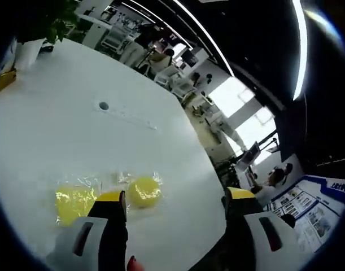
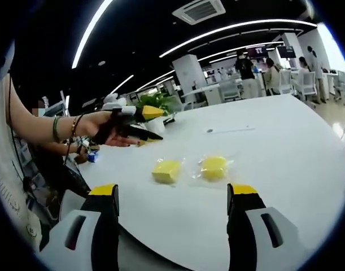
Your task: Compare the silicone blocks by pressing each to a similar depth, holding the contact briefly, and releasing to observe deformation and rebound differences across the visible hardness samples.
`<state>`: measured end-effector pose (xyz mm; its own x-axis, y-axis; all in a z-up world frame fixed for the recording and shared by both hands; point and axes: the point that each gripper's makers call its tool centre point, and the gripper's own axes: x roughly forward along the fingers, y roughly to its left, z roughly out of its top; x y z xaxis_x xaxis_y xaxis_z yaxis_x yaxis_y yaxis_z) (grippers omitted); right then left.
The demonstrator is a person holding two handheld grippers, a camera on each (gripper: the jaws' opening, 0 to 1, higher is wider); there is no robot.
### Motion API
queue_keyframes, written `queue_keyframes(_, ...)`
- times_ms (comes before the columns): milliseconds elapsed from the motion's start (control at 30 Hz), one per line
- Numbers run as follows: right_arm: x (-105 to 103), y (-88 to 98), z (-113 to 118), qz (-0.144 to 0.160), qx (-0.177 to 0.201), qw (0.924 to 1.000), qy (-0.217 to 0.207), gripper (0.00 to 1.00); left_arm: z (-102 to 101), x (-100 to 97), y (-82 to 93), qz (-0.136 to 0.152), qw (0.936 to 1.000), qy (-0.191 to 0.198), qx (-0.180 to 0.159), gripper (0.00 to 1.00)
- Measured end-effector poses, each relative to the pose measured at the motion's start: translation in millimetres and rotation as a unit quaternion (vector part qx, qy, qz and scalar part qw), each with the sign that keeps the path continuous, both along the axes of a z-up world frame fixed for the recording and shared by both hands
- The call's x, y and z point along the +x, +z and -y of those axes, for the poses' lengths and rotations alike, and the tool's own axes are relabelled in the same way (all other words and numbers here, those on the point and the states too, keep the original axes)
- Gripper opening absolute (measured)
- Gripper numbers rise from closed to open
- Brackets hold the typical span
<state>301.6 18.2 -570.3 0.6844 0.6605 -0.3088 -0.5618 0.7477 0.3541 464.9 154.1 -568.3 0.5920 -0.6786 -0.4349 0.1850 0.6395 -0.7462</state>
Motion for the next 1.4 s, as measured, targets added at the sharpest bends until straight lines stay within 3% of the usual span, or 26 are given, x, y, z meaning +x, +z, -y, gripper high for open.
queue_keyframes(267,2.1,-11.6,3.5,-0.016,-0.002,0.9998,0.009,0.73,20.1,22.5,-30.5,-0.052,0.9980,0.019,-0.031,0.75)
queue_keyframes(500,8.7,-19.9,7.4,-0.028,0.001,0.9994,0.019,0.73,26.1,41.4,-65.8,-0.119,0.9861,0.080,-0.084,0.75)
queue_keyframes(867,25.1,-26.6,23.9,-0.037,-0.003,0.9990,0.024,0.73,18.3,67.4,-110.7,-0.154,0.9790,0.109,-0.078,0.75)
queue_keyframes(1400,43.2,-43.5,36.1,-0.061,0.011,0.9980,0.013,0.71,39.4,83.1,-140.9,-0.171,0.9743,0.125,-0.077,0.75)
